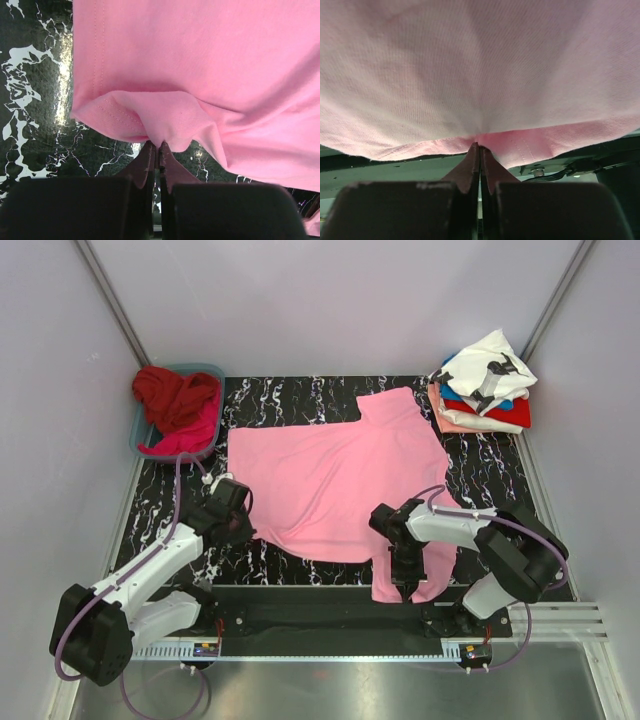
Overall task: Fold and stack the t-shirts
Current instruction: Fold the tshirt
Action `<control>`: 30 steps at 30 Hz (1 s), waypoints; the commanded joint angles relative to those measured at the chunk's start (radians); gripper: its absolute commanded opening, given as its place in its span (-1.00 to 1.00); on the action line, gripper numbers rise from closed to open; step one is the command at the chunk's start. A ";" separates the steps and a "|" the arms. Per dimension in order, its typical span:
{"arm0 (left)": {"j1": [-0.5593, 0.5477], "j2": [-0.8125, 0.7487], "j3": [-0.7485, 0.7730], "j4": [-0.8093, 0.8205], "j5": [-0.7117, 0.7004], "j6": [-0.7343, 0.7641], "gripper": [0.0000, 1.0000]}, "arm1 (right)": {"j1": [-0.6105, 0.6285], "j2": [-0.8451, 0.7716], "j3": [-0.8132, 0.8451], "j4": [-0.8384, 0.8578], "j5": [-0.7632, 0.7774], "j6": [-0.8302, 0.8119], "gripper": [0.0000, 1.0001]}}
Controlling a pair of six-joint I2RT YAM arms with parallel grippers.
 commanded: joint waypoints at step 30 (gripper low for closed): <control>0.005 -0.139 0.193 -0.217 -0.001 0.009 -1.00 | -0.064 -0.398 0.367 -0.240 0.412 0.058 -1.00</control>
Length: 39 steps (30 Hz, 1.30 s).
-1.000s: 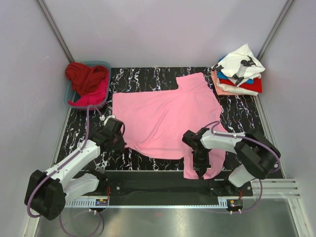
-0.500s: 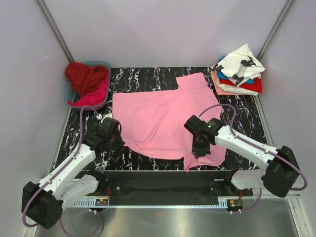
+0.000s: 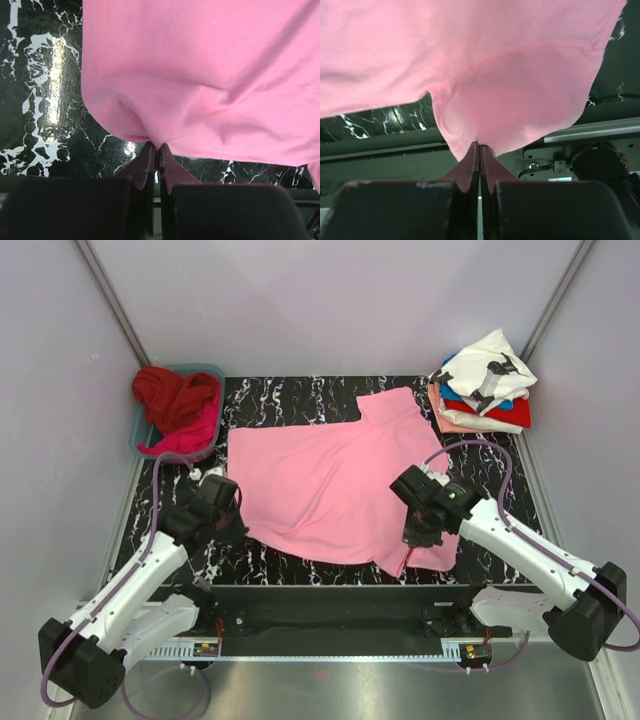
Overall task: Fold and stack the t-shirts
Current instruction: Fold the tshirt
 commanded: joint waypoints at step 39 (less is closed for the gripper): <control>0.189 0.769 0.508 -0.010 -0.030 0.299 -0.71 | -0.483 1.002 1.092 0.082 0.092 -0.633 -0.80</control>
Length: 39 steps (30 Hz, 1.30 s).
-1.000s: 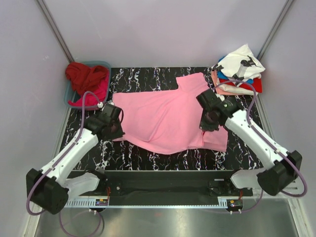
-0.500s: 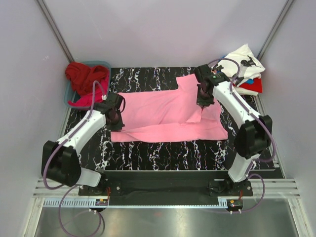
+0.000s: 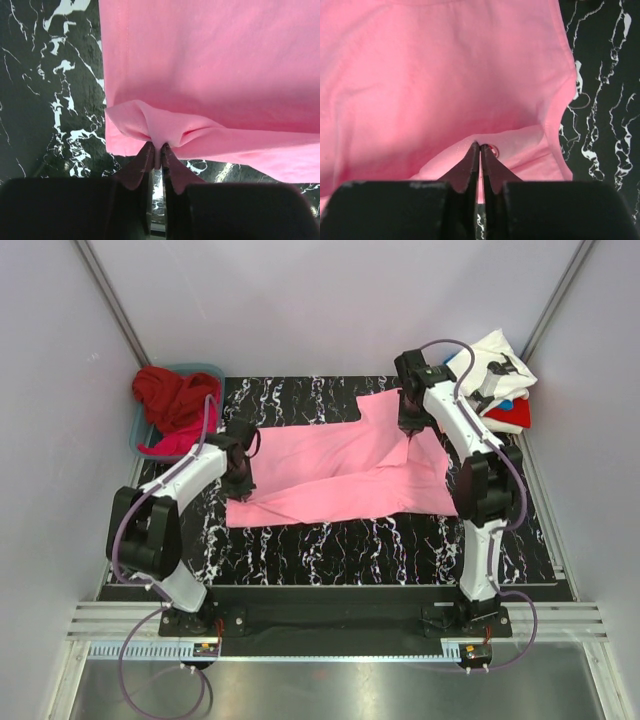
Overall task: Fold and stack the t-shirts
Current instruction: Fold the tshirt
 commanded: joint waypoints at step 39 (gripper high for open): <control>0.091 -0.448 -0.610 0.478 0.010 -0.281 0.60 | -0.465 -0.515 -1.148 0.588 -0.460 0.301 0.51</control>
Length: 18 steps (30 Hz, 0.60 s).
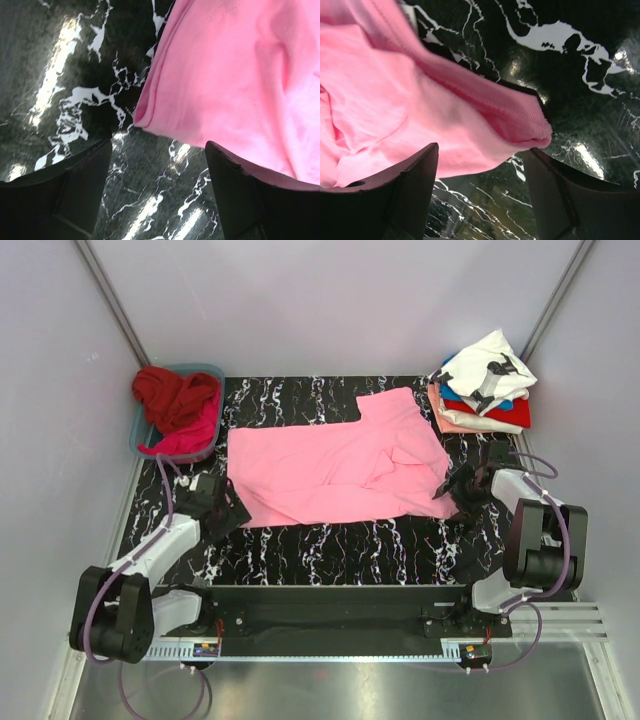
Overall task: Fold and stack the t-shirts
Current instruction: Fold the tshirt
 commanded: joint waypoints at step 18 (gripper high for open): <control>0.006 0.121 0.026 0.200 -0.026 -0.013 -1.00 | -0.049 0.061 -0.030 0.127 -0.022 -0.056 -1.00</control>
